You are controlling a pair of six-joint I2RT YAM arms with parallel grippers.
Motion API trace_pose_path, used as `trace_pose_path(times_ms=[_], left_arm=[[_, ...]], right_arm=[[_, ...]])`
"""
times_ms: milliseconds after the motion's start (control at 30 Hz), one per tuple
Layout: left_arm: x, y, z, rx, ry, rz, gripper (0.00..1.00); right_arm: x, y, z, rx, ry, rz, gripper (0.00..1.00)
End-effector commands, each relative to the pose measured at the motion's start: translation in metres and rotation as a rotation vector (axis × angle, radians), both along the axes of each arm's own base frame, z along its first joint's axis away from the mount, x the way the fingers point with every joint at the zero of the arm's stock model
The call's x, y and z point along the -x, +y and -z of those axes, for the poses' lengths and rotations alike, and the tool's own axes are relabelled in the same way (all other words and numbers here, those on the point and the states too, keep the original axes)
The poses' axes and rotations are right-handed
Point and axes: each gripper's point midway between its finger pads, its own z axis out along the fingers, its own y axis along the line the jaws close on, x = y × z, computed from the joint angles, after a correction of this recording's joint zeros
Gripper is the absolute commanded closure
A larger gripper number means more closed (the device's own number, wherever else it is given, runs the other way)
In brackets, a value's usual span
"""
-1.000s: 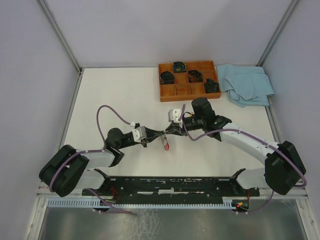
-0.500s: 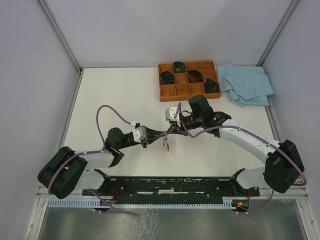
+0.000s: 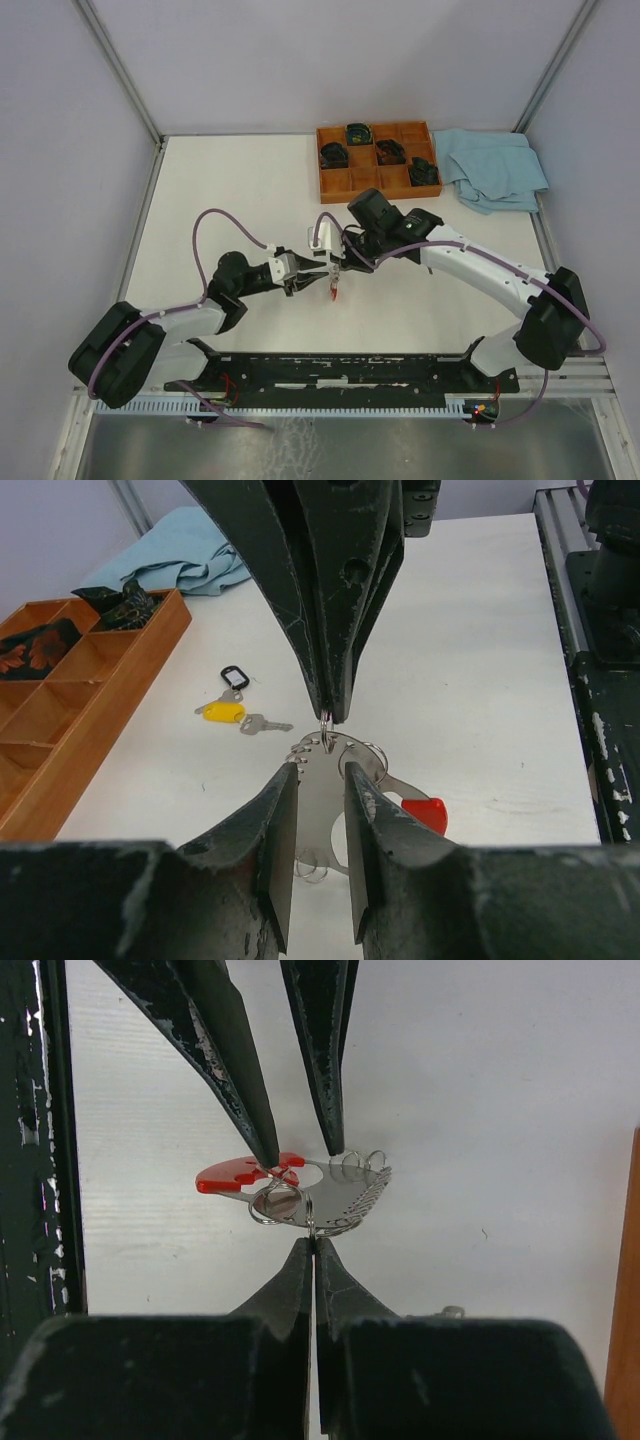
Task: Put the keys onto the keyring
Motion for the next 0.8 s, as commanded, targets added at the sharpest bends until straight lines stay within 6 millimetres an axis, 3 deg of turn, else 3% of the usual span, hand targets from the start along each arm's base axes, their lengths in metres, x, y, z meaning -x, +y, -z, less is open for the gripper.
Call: trace_pose_path(times_ms=[0,767], left_arm=[[-0.004,-0.007,-0.021,0.03,-0.08,0.014,0.68],[0.001,-0.018,-0.018,0.07,-0.048,0.066,0.7]], right_arm=[[-0.003,-0.002,-0.014,0.06,-0.055,0.001,0.99],[0.003,0.014,-0.018,0.13,-0.075,-0.041,0.98]])
